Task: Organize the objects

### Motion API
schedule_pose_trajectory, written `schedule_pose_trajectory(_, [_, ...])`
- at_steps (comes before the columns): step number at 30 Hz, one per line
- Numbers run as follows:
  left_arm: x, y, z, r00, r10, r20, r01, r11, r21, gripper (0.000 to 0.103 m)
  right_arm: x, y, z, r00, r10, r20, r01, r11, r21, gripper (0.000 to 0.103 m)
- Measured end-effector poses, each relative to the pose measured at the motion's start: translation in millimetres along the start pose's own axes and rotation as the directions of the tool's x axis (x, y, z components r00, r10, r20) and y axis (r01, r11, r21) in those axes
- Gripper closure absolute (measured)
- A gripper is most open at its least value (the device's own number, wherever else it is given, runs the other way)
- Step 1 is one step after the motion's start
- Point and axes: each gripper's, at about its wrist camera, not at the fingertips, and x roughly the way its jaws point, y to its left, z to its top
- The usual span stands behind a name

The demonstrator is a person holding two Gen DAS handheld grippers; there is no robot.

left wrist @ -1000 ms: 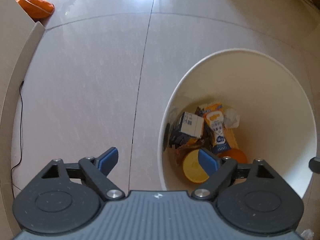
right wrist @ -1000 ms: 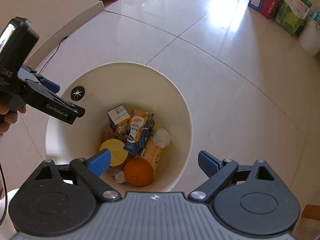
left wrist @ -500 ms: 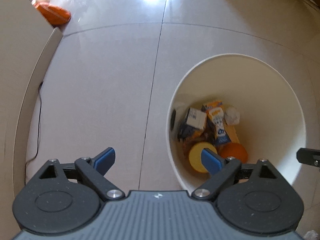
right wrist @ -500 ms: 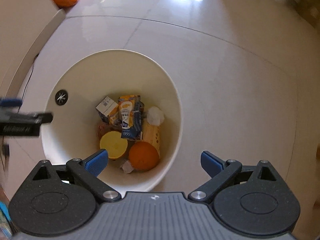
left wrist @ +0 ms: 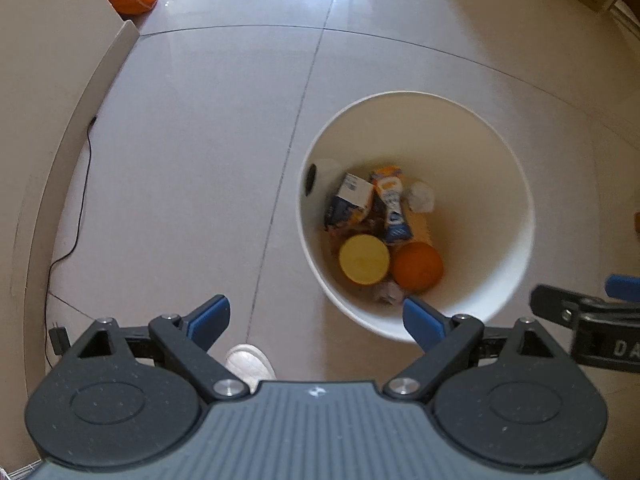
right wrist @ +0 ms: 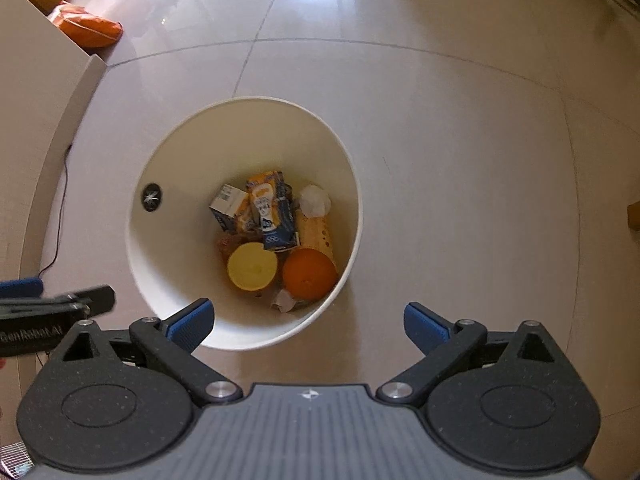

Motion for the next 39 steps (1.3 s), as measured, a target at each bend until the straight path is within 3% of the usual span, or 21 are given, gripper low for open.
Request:
schedule_pose_trajectory(16, [-48.2, -10.0, -4.9, 1.000, 0.011, -0.009, -0.011, 1.000, 0.015, 0.009, -42.6, 9.5, -2.6, 1.000, -0.020, 0.000, 0.020, 0.999, -0.034, 0.000])
schedule_pose_trajectory(39, [-56.1, -12.3, -0.9, 1.000, 0.024, -0.018, -0.024, 0.999, 0.025, 0.009, -55.1, 11.3, 0.2, 1.000, -0.014, 0.010, 0.014, 0.999, -0.029, 0.000])
